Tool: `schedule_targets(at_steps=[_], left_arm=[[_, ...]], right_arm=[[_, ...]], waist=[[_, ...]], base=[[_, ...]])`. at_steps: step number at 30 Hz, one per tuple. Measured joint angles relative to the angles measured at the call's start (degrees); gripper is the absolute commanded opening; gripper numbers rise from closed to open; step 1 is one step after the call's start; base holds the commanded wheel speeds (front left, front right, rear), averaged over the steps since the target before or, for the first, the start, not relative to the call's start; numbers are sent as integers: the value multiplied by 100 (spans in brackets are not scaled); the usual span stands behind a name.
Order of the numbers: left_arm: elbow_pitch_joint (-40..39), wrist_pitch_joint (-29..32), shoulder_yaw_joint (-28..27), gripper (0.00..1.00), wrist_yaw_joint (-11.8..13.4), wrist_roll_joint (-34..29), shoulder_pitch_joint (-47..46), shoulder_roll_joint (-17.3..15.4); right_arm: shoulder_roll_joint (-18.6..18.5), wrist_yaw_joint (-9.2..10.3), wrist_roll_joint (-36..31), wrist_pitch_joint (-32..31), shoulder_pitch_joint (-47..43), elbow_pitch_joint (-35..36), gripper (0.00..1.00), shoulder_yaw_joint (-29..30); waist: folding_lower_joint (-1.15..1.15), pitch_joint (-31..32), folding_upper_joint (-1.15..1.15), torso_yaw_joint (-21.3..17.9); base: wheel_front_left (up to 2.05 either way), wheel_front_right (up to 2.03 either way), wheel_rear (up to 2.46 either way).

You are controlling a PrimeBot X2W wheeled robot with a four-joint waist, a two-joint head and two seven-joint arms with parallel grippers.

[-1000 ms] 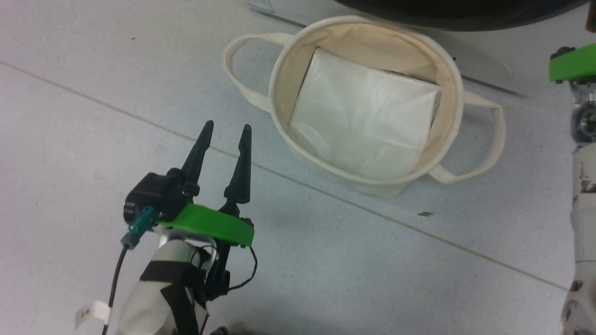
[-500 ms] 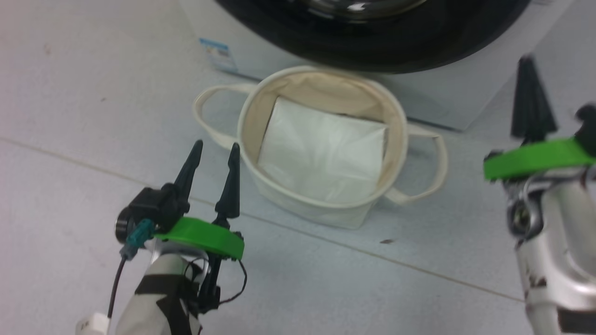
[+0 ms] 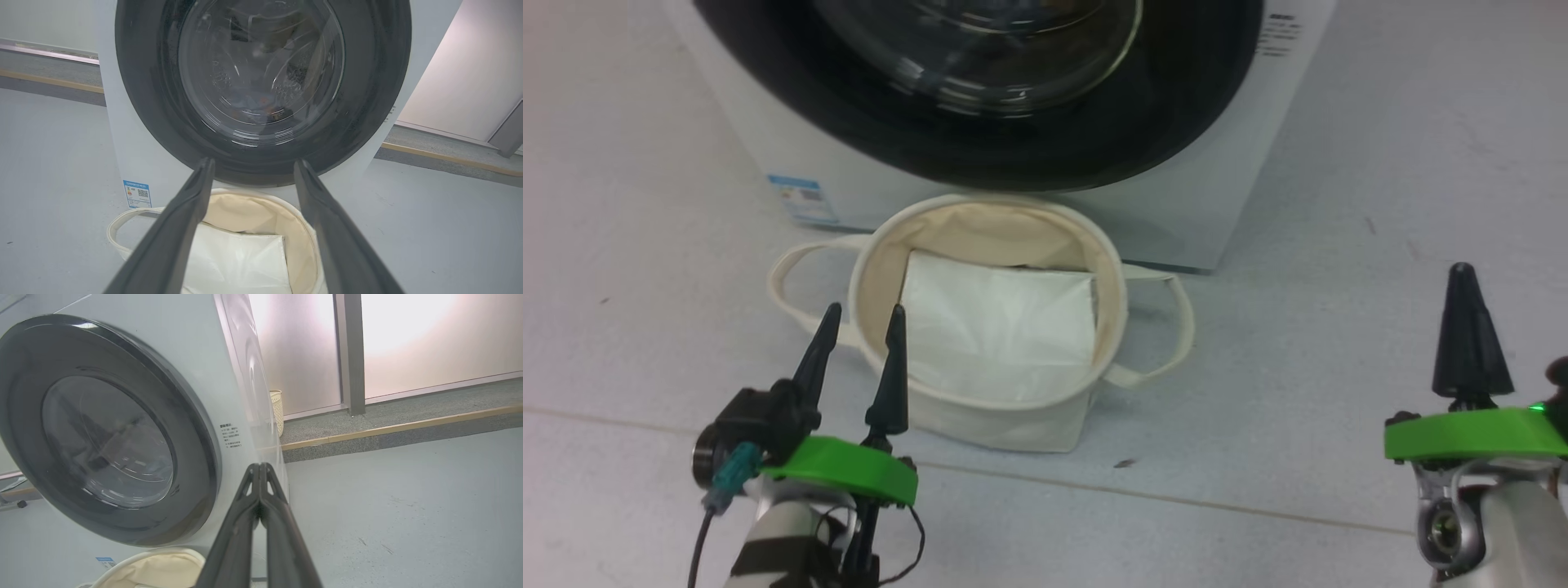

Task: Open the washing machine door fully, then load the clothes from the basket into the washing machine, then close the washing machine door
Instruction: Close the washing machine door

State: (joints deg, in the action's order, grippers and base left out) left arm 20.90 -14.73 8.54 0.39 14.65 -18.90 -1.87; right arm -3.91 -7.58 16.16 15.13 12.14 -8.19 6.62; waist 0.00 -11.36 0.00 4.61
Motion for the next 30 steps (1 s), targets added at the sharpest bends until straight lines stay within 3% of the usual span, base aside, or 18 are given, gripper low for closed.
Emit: schedule_targets(at_steps=[1,2,3,17,30], left_arm=[[-37,0,-18,100,-35,0,53,-3],[-55,0,-16,100,-77,-12,97,-4],[-52,0,-10,100,-101,-62,127,-4],[-31,0,127,100,-250,-110,265,-7],[-54,0,37,100,-138,-52,307,-7]], right_arm=[[14,0,-1,0,-20,40,23,41],[16,0,-9,0,-37,82,55,83],[19,0,-19,0,-54,136,100,103],[5,1,-157,0,-115,76,100,-566],[3,1,-705,0,-204,-248,100,-432]], waist=[[0,28,0,-58],[0,54,0,-113],[0,75,0,-155],[0,267,0,-233],[0,371,0,-231]], base=[[0,0,0],[0,0,0],[0,0,0],[0,0,0],[0,0,0]])
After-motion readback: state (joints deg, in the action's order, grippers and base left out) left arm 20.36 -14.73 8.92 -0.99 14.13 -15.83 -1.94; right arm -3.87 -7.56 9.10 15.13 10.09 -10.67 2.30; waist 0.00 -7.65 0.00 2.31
